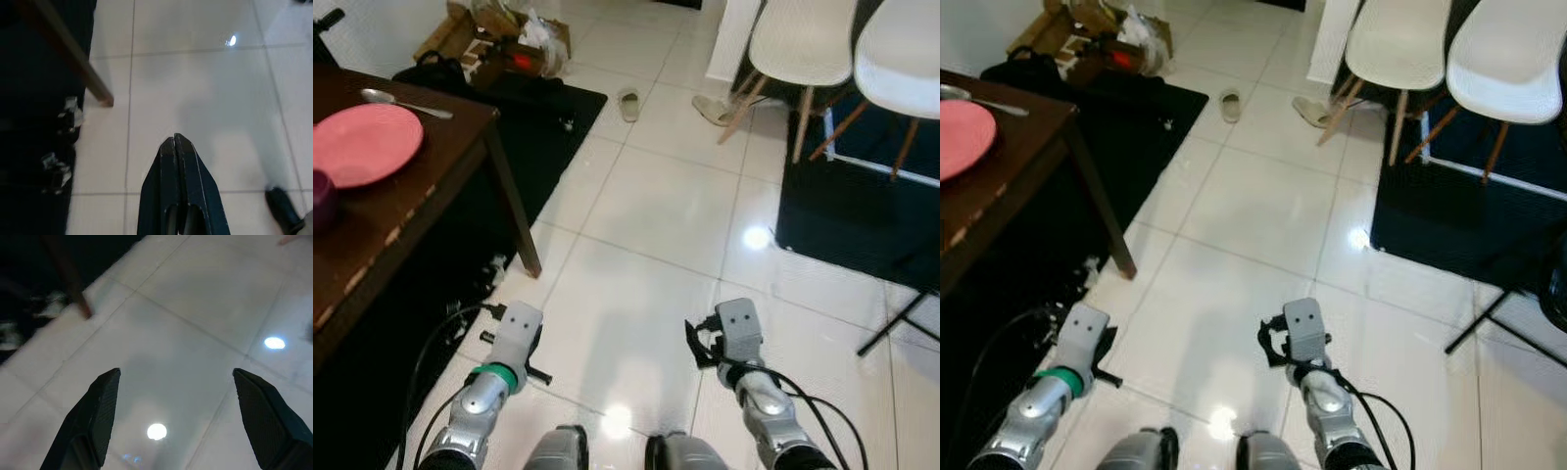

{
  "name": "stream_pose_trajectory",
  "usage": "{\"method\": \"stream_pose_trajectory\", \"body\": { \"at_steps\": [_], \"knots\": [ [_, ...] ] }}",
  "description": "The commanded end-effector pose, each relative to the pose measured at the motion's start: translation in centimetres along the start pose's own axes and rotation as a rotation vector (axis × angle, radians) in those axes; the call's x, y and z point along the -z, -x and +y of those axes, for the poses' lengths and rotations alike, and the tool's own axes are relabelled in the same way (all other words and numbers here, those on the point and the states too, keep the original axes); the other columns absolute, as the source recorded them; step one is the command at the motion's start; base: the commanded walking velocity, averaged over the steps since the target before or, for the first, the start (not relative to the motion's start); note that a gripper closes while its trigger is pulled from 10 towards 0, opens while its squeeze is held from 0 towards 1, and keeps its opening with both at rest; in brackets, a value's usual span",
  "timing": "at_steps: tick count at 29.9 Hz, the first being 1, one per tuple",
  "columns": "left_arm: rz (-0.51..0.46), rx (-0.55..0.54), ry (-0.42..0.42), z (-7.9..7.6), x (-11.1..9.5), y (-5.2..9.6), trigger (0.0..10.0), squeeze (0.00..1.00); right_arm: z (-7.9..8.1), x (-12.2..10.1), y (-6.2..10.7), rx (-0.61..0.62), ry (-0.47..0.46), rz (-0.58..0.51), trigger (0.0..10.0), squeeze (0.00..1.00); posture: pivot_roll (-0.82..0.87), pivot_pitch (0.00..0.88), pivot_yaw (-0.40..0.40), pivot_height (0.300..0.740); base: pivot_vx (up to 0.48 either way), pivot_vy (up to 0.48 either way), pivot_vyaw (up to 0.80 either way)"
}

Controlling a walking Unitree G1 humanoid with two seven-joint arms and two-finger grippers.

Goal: Setting the table

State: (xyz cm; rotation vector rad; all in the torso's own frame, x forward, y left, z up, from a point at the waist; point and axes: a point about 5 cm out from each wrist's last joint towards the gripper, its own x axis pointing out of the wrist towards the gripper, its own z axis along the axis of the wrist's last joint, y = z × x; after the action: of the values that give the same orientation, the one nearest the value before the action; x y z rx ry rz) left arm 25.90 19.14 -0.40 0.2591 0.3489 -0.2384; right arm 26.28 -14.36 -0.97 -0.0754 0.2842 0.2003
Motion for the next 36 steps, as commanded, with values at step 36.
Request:
{"method": "stream_pose_trajectory", "body": {
  "at_steps": [36],
  "knots": [
    [-0.891, -0.351, -0.128, 1.3, -22.3, 4.3, 10.0, 0.00, -2.2, -21.8, -0.1, 0.126, -0.108, -0.795, 10.0, 0.00, 0.00, 0.128, 0.055, 0.740, 0.301, 0.000, 0.04]
  ]
}}
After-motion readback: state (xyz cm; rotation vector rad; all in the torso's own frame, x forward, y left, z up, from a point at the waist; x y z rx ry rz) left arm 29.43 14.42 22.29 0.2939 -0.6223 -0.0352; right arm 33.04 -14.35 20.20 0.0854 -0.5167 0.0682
